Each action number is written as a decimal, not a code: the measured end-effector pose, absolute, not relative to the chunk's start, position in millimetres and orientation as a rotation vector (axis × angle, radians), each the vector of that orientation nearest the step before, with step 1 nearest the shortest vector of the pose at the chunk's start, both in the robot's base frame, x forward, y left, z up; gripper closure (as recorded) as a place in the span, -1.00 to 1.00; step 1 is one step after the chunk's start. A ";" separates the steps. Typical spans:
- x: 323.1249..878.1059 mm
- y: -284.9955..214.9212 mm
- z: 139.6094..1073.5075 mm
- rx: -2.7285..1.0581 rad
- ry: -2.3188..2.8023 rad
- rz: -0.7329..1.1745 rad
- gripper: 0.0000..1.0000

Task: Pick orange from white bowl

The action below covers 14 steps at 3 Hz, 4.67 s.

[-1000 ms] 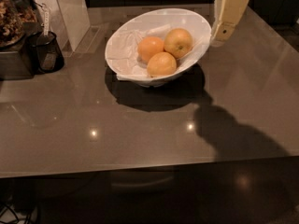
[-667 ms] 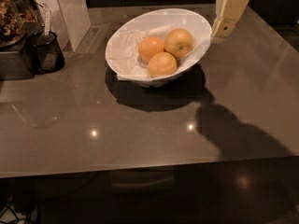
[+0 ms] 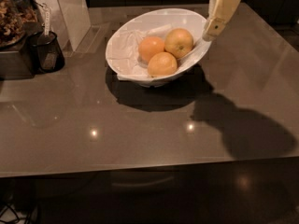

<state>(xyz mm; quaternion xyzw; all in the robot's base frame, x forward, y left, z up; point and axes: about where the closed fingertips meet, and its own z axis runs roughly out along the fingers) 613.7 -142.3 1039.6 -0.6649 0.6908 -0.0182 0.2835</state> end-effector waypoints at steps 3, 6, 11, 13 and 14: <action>618.5 -141.5 1039.0 -1.772 1.844 -0.044 -0.50; 657.1 -84.4 995.4 -1.978 1.716 0.130 -0.52; 688.5 -88.0 928.8 -2.081 1.768 0.186 -0.54; 685.7 -98.4 911.8 -2.094 1.817 0.209 -0.52; 685.8 -101.2 906.8 -2.104 1.831 0.209 -0.52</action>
Offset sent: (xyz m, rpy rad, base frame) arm 0.0048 0.0007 -0.0005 0.0085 -0.0040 -0.0002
